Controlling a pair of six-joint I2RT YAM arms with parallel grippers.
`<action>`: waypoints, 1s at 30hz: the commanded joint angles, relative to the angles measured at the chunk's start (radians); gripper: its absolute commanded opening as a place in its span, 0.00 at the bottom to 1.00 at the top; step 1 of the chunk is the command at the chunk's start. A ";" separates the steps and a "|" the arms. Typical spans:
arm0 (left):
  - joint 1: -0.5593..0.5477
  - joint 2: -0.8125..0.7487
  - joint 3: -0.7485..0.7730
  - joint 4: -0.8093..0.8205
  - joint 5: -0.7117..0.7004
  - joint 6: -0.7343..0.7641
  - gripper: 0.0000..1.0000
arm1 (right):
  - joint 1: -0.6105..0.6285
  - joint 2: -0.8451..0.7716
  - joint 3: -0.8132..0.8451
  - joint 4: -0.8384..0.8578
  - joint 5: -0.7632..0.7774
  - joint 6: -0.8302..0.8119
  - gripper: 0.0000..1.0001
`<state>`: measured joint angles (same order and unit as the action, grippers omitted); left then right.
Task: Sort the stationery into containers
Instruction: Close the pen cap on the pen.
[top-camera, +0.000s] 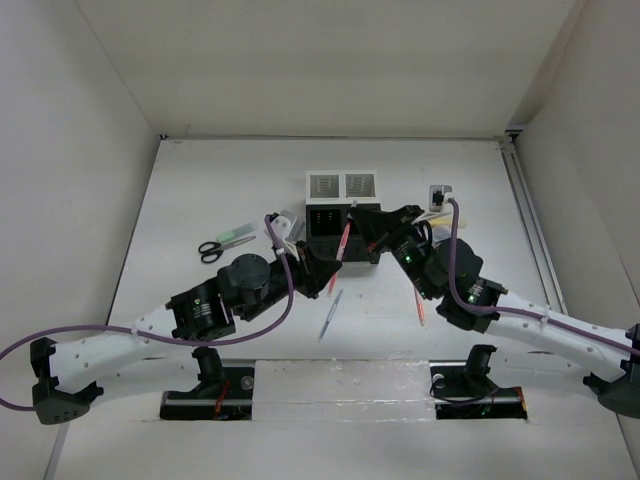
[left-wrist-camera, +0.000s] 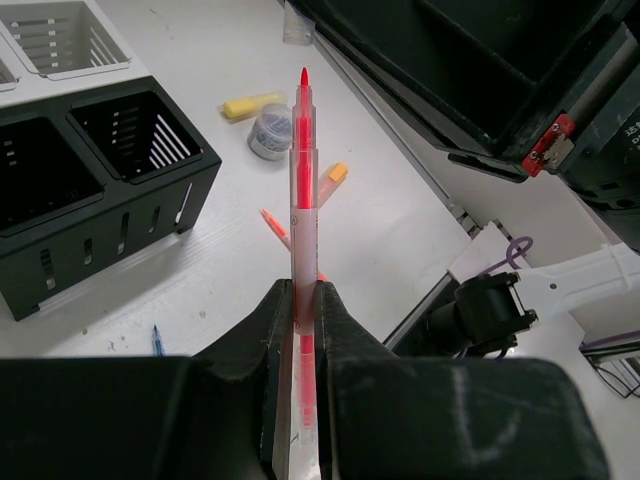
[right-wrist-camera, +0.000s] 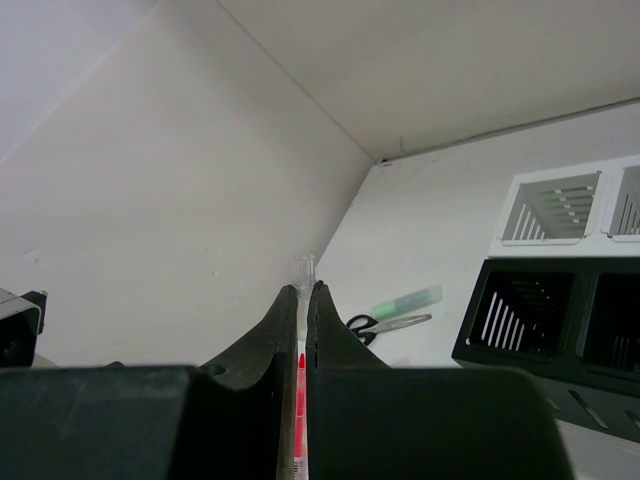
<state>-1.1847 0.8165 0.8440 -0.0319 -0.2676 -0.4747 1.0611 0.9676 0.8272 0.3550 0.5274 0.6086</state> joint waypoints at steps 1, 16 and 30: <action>-0.004 -0.019 0.018 0.030 -0.013 0.016 0.00 | -0.003 0.006 0.004 0.059 -0.004 -0.004 0.00; -0.004 -0.019 0.027 0.030 -0.041 0.016 0.00 | -0.003 0.016 0.004 0.068 -0.032 0.014 0.00; -0.004 -0.019 0.027 0.030 -0.059 0.025 0.00 | -0.003 0.025 -0.005 0.068 -0.063 0.025 0.00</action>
<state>-1.1847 0.8150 0.8440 -0.0345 -0.3077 -0.4702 1.0607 0.9901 0.8200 0.3679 0.4915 0.6228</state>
